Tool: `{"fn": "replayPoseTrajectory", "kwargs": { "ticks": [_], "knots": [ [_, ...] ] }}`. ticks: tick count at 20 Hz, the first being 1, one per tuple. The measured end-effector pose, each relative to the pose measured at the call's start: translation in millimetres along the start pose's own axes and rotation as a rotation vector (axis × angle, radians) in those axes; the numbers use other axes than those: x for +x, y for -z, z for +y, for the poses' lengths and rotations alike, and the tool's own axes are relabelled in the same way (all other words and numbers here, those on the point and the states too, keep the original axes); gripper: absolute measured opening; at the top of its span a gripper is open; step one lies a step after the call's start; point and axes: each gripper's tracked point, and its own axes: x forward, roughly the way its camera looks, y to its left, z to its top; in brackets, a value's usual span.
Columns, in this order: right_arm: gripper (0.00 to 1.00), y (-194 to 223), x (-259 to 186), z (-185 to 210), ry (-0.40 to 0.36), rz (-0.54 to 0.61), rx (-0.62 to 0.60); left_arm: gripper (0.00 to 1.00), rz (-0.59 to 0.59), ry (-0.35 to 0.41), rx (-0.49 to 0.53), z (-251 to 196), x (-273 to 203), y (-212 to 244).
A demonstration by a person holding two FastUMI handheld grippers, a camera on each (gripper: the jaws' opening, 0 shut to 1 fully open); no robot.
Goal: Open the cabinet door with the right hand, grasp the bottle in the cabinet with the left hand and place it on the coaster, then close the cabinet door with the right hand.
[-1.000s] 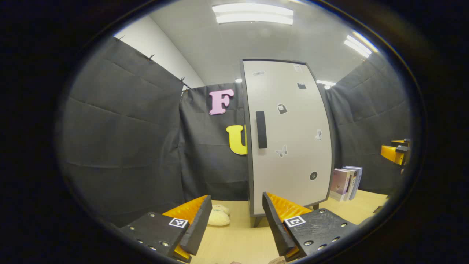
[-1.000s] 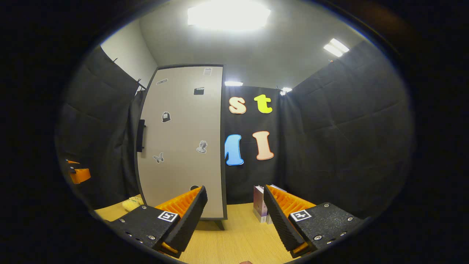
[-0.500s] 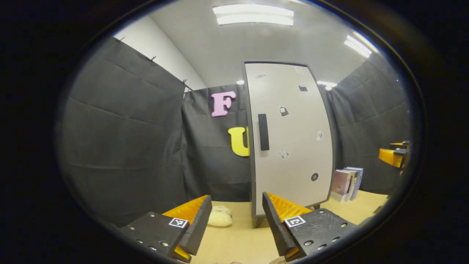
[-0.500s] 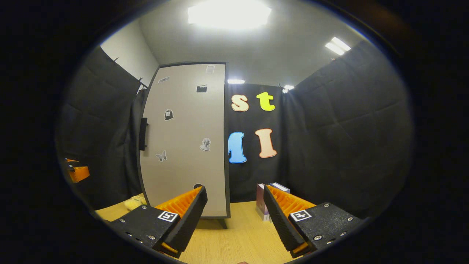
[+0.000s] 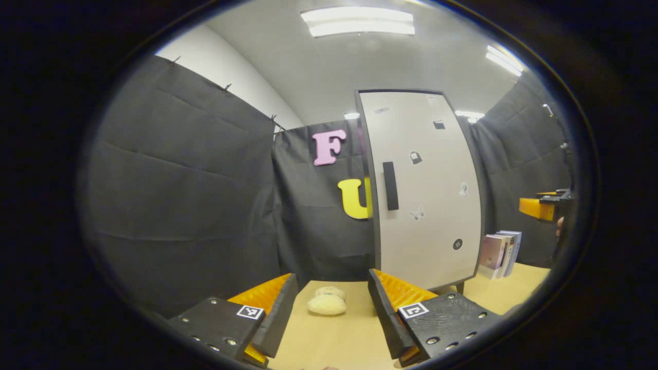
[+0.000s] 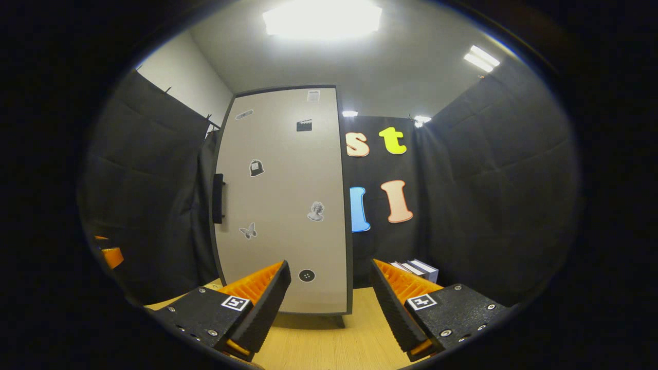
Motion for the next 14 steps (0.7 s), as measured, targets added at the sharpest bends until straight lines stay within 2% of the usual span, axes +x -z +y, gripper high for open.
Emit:
{"fn": "replayPoseTrajectory", "kwargs": {
  "ticks": [3,4,5,7,8,14],
  "knots": [
    [0.95,-13.8,18.2,23.9,-0.043,-0.025,0.02,0.79,0.007,-0.047,0.009,21.6,-12.0,-0.6],
    [0.95,-18.5,24.8,31.6,-0.056,-0.034,0.022,0.82,0.007,-0.062,0.008,27.8,-17.1,-1.0],
    [0.95,-21.8,29.2,38.9,-0.069,-0.039,0.022,0.79,0.008,-0.075,0.007,34.9,-20.4,-2.0],
    [0.95,-28.5,40.8,55.2,-0.096,-0.047,0.023,0.82,0.01,-0.102,0.011,47.2,-29.1,-2.8],
    [0.95,-31.9,46.1,62.6,-0.107,-0.051,0.026,0.79,0.01,-0.115,0.016,53.5,-33.5,-2.1],
    [0.95,-46.3,74.5,112.0,-0.17,-0.071,0.035,0.79,0.013,-0.177,0.042,83.7,-50.3,-3.2]
  ]
}}
